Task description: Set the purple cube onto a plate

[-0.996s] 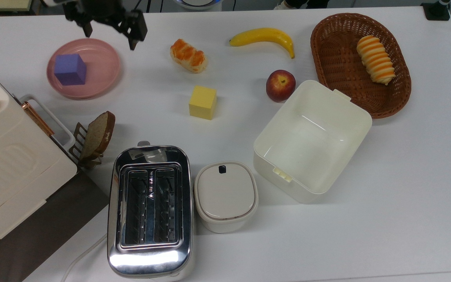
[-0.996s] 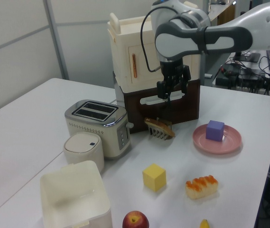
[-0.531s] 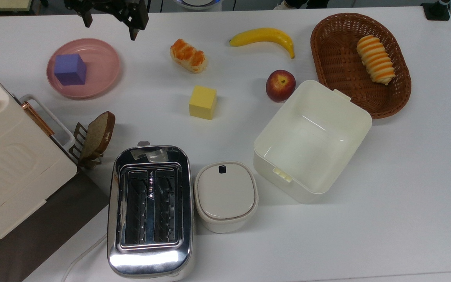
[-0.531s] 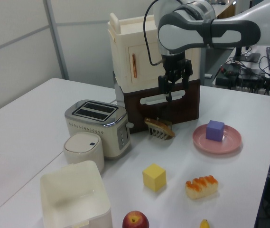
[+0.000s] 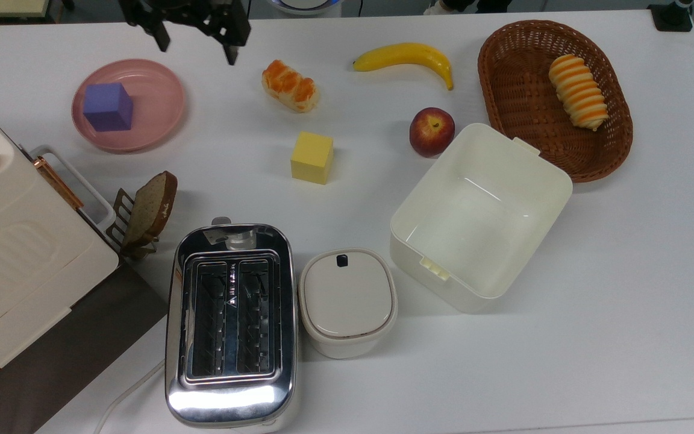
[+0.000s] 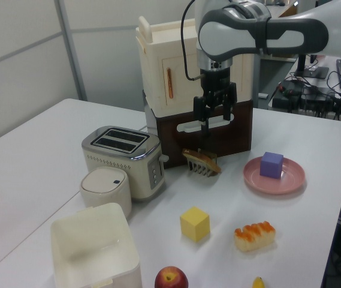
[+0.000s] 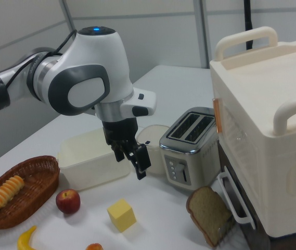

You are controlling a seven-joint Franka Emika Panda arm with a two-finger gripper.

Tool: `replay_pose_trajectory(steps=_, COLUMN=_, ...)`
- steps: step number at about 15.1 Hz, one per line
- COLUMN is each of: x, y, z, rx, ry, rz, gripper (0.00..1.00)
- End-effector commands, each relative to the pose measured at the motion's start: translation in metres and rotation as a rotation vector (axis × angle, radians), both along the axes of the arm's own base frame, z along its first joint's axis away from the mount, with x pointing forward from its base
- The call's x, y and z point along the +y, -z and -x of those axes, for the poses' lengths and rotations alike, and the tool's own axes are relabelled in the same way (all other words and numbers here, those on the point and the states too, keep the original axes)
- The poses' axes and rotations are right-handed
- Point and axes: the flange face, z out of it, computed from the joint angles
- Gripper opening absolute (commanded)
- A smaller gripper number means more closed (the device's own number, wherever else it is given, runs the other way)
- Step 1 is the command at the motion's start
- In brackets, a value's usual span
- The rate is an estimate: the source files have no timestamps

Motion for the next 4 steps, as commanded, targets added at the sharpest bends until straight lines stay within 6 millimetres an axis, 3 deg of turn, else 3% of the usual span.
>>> replay_pose_trajectory(steps=1, x=-0.0042, y=-0.0030, z=0.0010, rx=-0.037, ry=-0.060, rz=-0.076, gripper=1.00)
replay_pose_trajectory(steps=4, x=-0.0071, y=-0.0038, z=0.0019, rx=-0.036, ry=-0.061, rz=-0.064, gripper=1.00)
